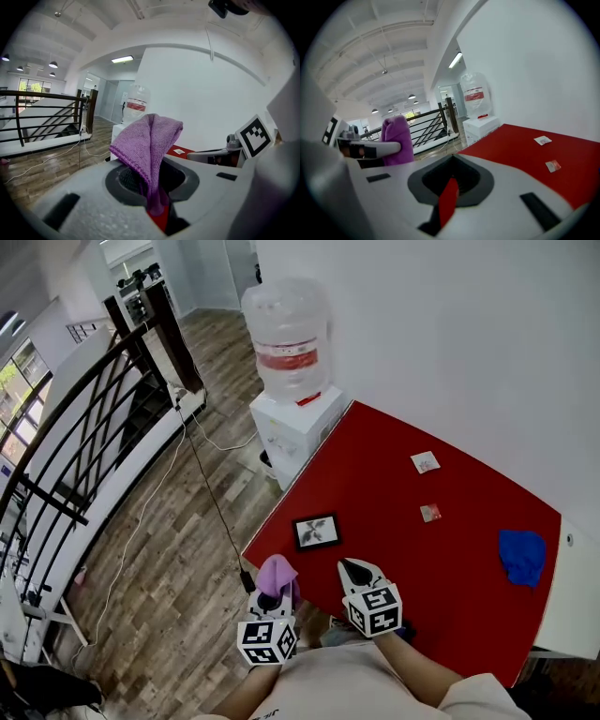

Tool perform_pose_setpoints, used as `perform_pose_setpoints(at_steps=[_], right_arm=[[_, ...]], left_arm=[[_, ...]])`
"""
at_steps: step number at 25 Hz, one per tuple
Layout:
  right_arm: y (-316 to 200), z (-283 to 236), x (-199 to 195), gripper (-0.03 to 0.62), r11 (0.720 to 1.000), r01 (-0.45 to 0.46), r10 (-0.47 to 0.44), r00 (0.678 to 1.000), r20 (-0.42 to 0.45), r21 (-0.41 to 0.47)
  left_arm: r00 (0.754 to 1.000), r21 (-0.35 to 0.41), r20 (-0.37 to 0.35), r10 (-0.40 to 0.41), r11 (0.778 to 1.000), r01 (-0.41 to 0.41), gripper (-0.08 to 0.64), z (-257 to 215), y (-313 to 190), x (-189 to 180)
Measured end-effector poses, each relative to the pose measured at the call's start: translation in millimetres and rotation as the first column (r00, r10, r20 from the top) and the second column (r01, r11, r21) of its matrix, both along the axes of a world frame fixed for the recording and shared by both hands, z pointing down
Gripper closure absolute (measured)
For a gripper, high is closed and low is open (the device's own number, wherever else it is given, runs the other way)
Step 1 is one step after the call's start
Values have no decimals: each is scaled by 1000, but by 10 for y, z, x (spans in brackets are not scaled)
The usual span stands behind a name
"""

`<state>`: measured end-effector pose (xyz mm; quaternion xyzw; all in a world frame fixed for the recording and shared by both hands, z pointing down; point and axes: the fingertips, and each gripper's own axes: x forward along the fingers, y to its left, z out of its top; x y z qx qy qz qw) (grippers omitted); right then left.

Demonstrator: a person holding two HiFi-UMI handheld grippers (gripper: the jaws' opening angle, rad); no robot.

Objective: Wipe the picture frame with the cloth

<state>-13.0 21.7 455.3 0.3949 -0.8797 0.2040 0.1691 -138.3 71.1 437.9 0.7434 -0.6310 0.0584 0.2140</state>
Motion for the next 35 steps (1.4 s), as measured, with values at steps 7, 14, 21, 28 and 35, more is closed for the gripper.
perform_pose_setpoints(at_steps=[7, 14, 21, 28, 35], right_arm=[[-330, -20, -100, 588, 1000, 22, -22, 1000, 6, -7], [-521, -3, -238, 588, 1000, -19, 19, 1000, 11, -18], [-626, 10, -245, 588, 998, -63, 63, 998, 5, -19], [-686, 70, -138, 588, 995, -89, 89, 996, -10, -35], [-715, 288, -161, 588, 995, -80, 78, 996, -32, -54]], left_arm=[[1000, 5, -3, -15, 1000, 15, 496, -56, -356, -47], [998, 6, 20, 59, 998, -59, 497, -81, -669, -146], [993, -2, 28, 112, 994, -112, 497, -45, -838, -160], [981, -25, 92, 173, 985, -172, 497, 56, -981, -118], [857, -153, 319, 406, 914, -376, 497, 559, -1324, 18]])
